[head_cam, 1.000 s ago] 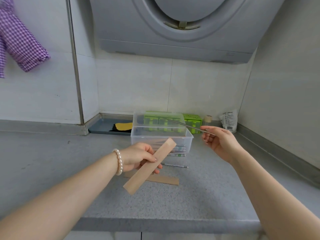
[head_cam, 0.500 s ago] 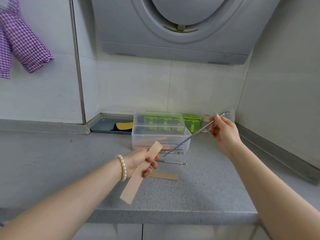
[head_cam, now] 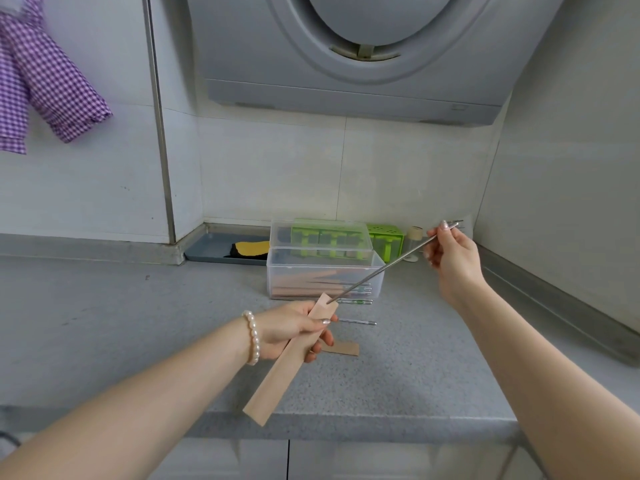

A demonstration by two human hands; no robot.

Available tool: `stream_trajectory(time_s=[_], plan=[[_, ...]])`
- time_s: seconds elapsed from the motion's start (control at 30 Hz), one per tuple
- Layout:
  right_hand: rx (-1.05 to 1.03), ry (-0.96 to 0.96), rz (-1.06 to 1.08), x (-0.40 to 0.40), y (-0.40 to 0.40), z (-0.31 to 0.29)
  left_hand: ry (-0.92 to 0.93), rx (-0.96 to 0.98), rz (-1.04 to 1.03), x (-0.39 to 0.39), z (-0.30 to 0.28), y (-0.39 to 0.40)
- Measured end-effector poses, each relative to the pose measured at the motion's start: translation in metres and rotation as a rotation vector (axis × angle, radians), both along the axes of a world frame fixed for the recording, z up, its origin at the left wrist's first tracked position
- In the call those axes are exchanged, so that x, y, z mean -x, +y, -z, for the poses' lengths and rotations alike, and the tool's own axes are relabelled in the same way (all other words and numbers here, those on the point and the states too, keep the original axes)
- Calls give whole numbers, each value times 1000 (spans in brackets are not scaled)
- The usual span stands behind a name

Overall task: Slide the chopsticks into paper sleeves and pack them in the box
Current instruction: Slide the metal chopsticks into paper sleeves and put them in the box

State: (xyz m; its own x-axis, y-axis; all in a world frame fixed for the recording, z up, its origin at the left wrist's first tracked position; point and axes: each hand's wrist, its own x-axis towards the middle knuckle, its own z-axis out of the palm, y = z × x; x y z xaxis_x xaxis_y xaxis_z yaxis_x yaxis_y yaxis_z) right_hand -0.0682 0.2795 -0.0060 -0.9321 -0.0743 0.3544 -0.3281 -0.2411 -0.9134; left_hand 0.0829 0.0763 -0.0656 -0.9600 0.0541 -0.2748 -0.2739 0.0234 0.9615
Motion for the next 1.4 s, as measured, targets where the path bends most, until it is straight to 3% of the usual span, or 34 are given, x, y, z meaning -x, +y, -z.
stream_trajectory(time_s=[0.93,1.17,1.4], plan=[[-82,23,-68,-5,-5,11,-32,32,-13,8,16,-5],[-172,-209,-103,6,-3,19,-2,145,147,4,15,1],[-420,-442,-327,-8,-7,41,1,167,146,5,13,10]])
